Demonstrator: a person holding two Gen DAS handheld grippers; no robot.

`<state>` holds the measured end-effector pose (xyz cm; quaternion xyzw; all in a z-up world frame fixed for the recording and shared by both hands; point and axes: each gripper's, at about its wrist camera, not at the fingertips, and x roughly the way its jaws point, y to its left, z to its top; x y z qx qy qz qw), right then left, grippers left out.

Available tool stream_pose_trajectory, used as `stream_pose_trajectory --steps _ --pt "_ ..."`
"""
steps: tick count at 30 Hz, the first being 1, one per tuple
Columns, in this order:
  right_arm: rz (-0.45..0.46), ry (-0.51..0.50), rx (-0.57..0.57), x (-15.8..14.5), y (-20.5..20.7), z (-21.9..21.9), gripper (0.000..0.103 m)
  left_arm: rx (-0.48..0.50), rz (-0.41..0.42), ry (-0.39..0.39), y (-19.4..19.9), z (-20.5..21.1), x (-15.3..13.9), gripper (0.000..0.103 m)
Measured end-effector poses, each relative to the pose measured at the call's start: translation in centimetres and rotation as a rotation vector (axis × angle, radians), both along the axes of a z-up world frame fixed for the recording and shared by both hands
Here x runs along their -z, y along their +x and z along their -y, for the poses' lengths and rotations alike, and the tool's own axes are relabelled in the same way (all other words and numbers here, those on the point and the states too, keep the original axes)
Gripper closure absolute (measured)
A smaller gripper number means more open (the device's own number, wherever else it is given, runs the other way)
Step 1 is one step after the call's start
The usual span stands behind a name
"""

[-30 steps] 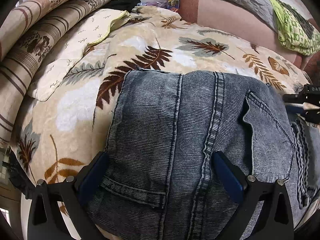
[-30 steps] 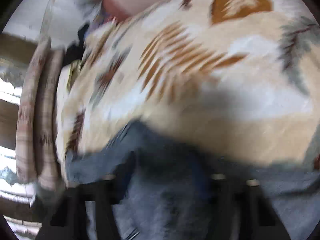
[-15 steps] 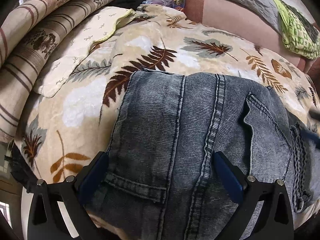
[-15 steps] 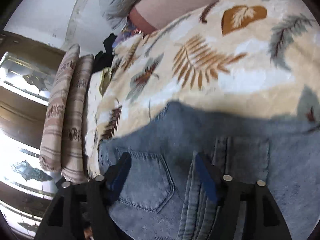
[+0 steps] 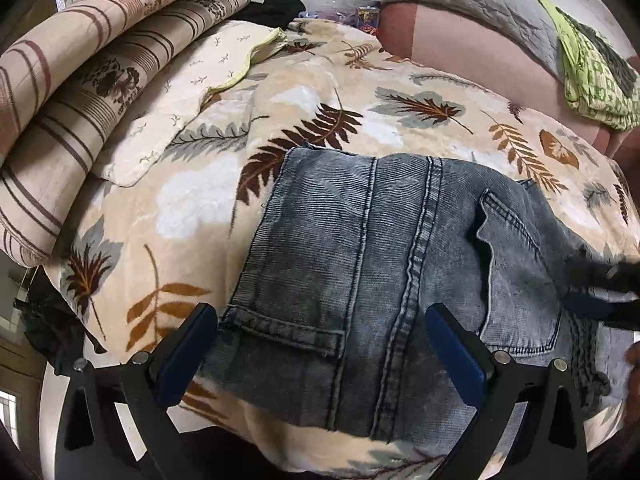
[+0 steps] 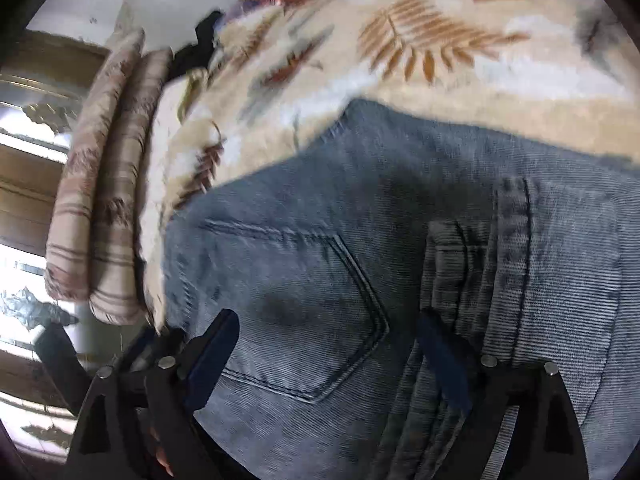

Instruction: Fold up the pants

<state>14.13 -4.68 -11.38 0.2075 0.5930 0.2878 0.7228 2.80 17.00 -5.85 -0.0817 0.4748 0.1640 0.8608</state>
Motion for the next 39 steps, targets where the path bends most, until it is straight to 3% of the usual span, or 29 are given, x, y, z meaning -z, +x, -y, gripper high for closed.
stream_pose_trajectory --steps 4,5,7,8,11,13,18,20,21,22,24,28,29,32,39 --pt "0.09 0.024 -0.018 -2.6 -1.5 -0.9 0.011 -0.032 0.013 -0.024 -0.6 -0.8 -0.2 0.0" --pt "0.075 0.028 -0.022 -2.0 -1.5 -1.2 0.011 -0.039 0.013 -0.03 -0.8 -1.0 -0.2 0.0" --pt "-0.051 -0.05 -0.097 2.0 -0.9 -3.0 0.009 -0.046 0.014 -0.044 -1.1 -1.2 -0.2 0.0" --pt "-0.013 -0.063 -0.102 2.0 -0.9 -3.3 0.009 -0.047 0.011 -0.044 -1.2 -1.3 -0.2 0.0" --pt "0.015 -0.011 -0.071 -1.0 -1.2 -3.2 0.008 -0.056 0.02 -0.034 -2.1 -1.7 -0.4 0.0" --pt "0.083 -0.002 -0.035 -3.3 -0.9 -2.8 0.008 -0.079 0.025 -0.079 -2.9 -2.3 -0.4 0.0" --pt "0.081 0.128 0.104 -3.9 2.5 -1.2 0.008 -0.111 0.051 -0.17 -4.6 -2.8 -0.5 0.0" --pt "0.053 0.112 0.124 -1.3 4.1 -1.6 0.008 -0.132 0.066 -0.228 -5.2 -3.1 -0.4 0.0" --pt "-0.04 0.075 0.125 1.2 5.1 -2.1 0.008 -0.134 0.071 -0.276 -5.4 -3.3 -0.3 0.0" --pt "-0.055 0.071 0.129 2.2 5.3 -2.2 0.007 -0.141 0.077 -0.346 -5.7 -3.7 0.0 0.0" --pt "-0.01 0.055 0.113 0.0 4.7 -2.3 0.007 -0.155 0.094 -0.46 -5.9 -4.6 0.4 0.0" --pt "0.076 0.079 0.042 -3.4 2.1 -1.1 0.007 -0.205 0.12 -0.811 -5.8 -6.7 2.1 0.001" --pt "0.094 0.093 0.031 -3.9 1.5 -0.2 0.007 -0.207 0.123 -0.855 -5.8 -6.7 2.4 0.001" --pt "0.11 0.133 0.025 -4.6 -1.2 3.3 0.007 -0.222 0.127 -0.919 -6.1 -6.2 2.8 0.001" --pt "0.084 0.214 0.14 -2.2 -5.4 10.8 0.007 -0.24 0.153 -0.938 -5.1 -5.4 3.8 0.001"
